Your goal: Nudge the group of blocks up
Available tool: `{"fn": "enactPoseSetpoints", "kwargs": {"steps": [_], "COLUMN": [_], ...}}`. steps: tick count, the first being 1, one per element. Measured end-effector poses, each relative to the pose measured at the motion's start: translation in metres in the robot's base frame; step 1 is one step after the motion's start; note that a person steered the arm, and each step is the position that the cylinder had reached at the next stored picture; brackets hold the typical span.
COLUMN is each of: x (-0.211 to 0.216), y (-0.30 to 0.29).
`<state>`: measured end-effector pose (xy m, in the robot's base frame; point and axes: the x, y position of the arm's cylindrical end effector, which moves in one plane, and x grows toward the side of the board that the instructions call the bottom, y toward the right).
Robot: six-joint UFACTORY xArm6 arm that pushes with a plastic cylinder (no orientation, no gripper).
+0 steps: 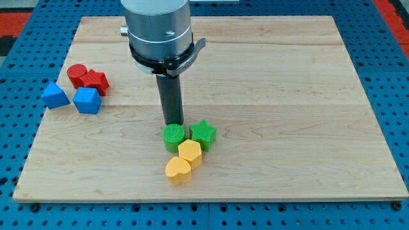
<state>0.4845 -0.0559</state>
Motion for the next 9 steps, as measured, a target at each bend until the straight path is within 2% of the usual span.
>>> {"fn": "enactPoseSetpoints", "kwargs": {"steps": [3,4,5,6,7,9], "x": [0.000,0.002,0.046,0.114,0.133,0.133], "y": [0.000,-0.018,-0.038,-0.042,-0.029,0.007]}}
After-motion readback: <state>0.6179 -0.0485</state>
